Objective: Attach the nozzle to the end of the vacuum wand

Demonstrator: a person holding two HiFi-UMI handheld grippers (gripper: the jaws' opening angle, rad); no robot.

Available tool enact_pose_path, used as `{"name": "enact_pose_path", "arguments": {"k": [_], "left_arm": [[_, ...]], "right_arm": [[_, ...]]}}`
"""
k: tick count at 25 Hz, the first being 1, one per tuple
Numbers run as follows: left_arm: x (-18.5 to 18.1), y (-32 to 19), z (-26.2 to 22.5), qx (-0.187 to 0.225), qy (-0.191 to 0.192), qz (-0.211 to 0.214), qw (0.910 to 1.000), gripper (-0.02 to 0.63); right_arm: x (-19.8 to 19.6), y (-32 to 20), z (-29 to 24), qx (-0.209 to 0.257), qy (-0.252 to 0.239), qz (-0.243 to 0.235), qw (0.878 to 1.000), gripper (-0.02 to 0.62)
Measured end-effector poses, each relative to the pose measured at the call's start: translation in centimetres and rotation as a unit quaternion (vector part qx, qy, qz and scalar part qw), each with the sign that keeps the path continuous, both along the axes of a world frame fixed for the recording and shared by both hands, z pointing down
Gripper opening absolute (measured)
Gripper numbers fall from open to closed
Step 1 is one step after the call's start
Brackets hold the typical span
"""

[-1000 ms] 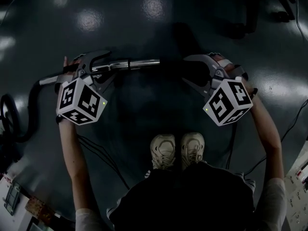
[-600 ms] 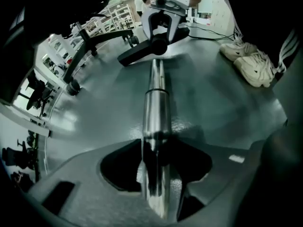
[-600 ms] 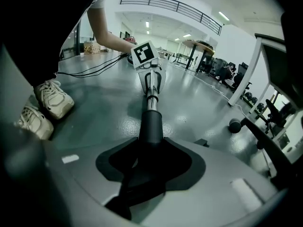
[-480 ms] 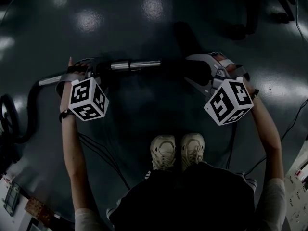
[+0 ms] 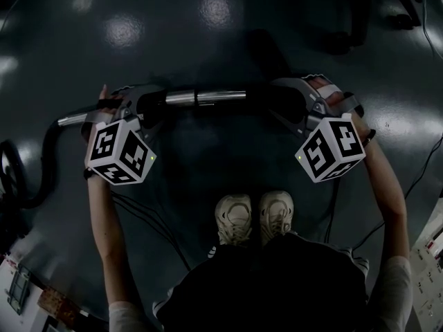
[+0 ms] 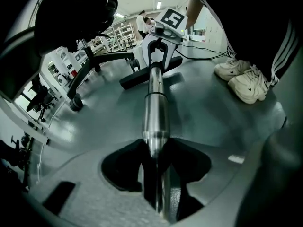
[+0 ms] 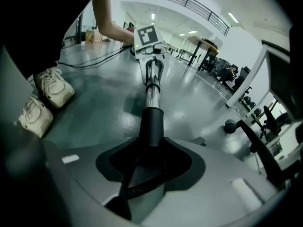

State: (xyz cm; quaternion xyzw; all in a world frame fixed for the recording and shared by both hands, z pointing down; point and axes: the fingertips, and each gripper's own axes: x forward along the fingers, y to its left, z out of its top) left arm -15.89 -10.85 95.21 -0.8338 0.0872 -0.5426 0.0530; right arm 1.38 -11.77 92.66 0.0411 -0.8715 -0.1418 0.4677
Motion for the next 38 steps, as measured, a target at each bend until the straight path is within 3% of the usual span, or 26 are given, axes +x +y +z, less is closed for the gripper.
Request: {"name": "enact_pose_path", "arguments": {"k": [3, 8, 11, 19, 21, 22, 23, 24, 25, 26, 27, 29, 30, 31, 32, 33, 34, 37, 38], "left_arm": [[0.4, -0.2, 0.0, 0.001, 0.002, 0.000, 1.0000, 0.175], [0.6, -0.6, 0.1, 0.000, 0.006, 0.002, 1.0000, 0.175], [0.8, -0.6, 0.3, -0.001, 0.013, -0.006, 0.9999, 0.181], [3.6, -0.6, 0.0, -0.006, 0.082, -0.033, 0.9960, 0.198], [4.3, -0.8, -1.3, -0.002, 0.125, -0.052, 0.9908, 0.203], [4.8, -1.2, -2.8, 0.007, 0.164, -0.069, 0.9840, 0.187], [5.3, -2.1, -4.9, 0.024, 0.223, -0.096, 0.9697, 0.158], [5.7, -3.4, -7.7, 0.042, 0.302, -0.137, 0.9424, 0.065], [5.7, -4.8, -10.4, 0.053, 0.390, -0.189, 0.8998, 0.005], [5.3, -6.1, -12.7, 0.059, 0.469, -0.239, 0.8480, 0.005], [4.5, -7.3, -14.5, 0.067, 0.535, -0.285, 0.7929, 0.005], [2.6, -9.5, -16.8, 0.094, 0.621, -0.366, 0.6867, 0.005], [1.8, -10.3, -17.2, 0.109, 0.642, -0.401, 0.6443, 0.005], [1.3, -10.7, -17.3, 0.122, 0.651, -0.431, 0.6135, 0.005], [1.2, -11.0, -17.1, 0.133, 0.651, -0.452, 0.5954, 0.005], [1.4, -11.0, -16.8, 0.140, 0.646, -0.465, 0.5898, 0.005], [1.9, -10.9, -16.5, 0.146, 0.636, -0.469, 0.5952, 0.005], [3.8, -10.6, -15.9, 0.171, 0.594, -0.457, 0.6394, 0.005], [4.1, -10.7, -16.0, 0.181, 0.583, -0.452, 0.6499, 0.005]], "right_arm": [[0.2, -0.2, -0.6, -0.005, -0.008, 0.010, 1.000, 0.176], [-1.5, -0.5, -1.1, 0.057, 0.033, -0.021, 0.998, 0.175], [-2.7, -0.4, -0.7, 0.047, 0.043, -0.027, 0.998, 0.176], [-2.1, -0.2, 0.7, 0.026, 0.036, 0.000, 0.999, 0.178], [-2.1, -0.6, -0.1, 0.010, 0.009, 0.028, 1.000, 0.188], [-2.1, -0.9, -0.8, 0.001, -0.012, 0.048, 0.999, 0.198], [-2.1, -1.5, -1.8, -0.011, -0.044, 0.077, 0.996, 0.198], [-2.0, -2.4, -3.2, -0.023, -0.091, 0.117, 0.989, 0.177], [-1.8, -3.7, -4.9, -0.035, -0.150, 0.170, 0.973, 0.103], [-1.4, -5.2, -6.8, -0.048, -0.215, 0.228, 0.948, 0.038], [-0.8, -6.9, -8.5, -0.061, -0.281, 0.286, 0.914, 0.008], [0.8, -9.7, -11.1, -0.089, -0.400, 0.389, 0.825, 0.008], [1.7, -10.6, -11.9, -0.098, -0.443, 0.432, 0.779, 0.008], [2.5, -11.3, -12.3, -0.101, -0.472, 0.467, 0.741, 0.008], [3.2, -11.6, -12.4, -0.100, -0.485, 0.492, 0.716, 0.008], [3.5, -11.6, -12.3, -0.096, -0.487, 0.507, 0.704, 0.008], [3.7, -11.5, -12.0, -0.094, -0.483, 0.513, 0.703, 0.008], [3.4, -11.2, -11.5, -0.092, -0.469, 0.508, 0.716, 0.008], [3.3, -11.3, -11.5, -0.090, -0.468, 0.506, 0.719, 0.008]]}}
